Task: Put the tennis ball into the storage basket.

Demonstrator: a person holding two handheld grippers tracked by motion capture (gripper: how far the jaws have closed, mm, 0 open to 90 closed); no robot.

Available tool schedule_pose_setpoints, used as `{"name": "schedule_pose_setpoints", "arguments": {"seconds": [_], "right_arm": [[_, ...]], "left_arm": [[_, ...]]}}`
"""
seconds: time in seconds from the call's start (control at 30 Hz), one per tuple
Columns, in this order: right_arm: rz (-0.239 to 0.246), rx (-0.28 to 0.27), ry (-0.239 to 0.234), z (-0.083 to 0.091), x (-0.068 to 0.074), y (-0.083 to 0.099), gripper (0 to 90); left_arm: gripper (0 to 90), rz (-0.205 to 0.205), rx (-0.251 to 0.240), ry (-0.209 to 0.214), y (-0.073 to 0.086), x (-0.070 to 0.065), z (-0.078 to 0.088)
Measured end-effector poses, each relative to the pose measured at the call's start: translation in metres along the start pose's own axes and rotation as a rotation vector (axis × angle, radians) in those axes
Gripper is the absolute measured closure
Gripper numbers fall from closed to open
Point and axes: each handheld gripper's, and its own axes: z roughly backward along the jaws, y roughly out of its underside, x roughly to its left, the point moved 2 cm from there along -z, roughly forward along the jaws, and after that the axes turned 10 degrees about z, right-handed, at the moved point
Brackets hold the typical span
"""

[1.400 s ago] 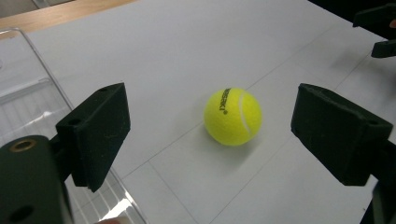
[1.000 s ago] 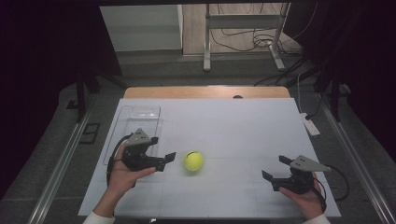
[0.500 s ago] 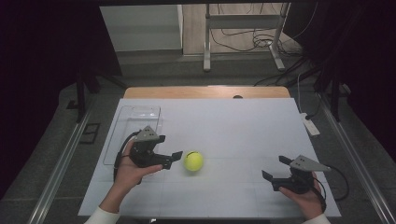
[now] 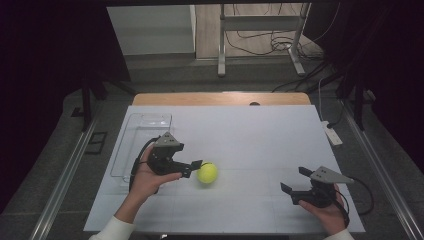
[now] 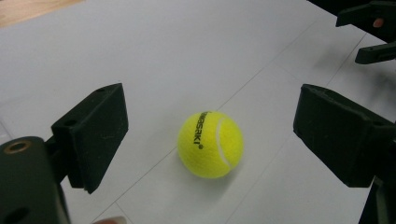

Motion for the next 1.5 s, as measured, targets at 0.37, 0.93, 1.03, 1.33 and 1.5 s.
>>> {"name": "schedule_pose_setpoints", "arguments": {"seconds": [0.37, 0.93, 1.03, 1.33, 1.5], "right_arm": [[0.003, 0.003, -0.001, 0.000, 0.000, 0.000, 9.6], [0.002, 0.006, -0.003, -0.001, 0.000, 0.000, 9.6], [0.002, 0.007, -0.003, -0.001, 0.000, 0.001, 9.6], [-0.001, 0.010, -0.002, -0.001, -0.001, 0.001, 9.7], [0.000, 0.007, -0.003, -0.001, 0.000, 0.001, 9.7]], "left_arm": [[11.0, -0.005, 0.033, -0.004, -0.007, -0.001, -0.013], [9.4, -0.013, 0.132, -0.007, -0.006, -0.004, -0.038], [8.5, -0.011, 0.150, -0.009, -0.005, -0.004, -0.043], [6.3, -0.016, 0.190, -0.009, -0.002, -0.007, -0.058], [5.8, -0.035, 0.220, -0.017, 0.000, -0.010, -0.063]]}}
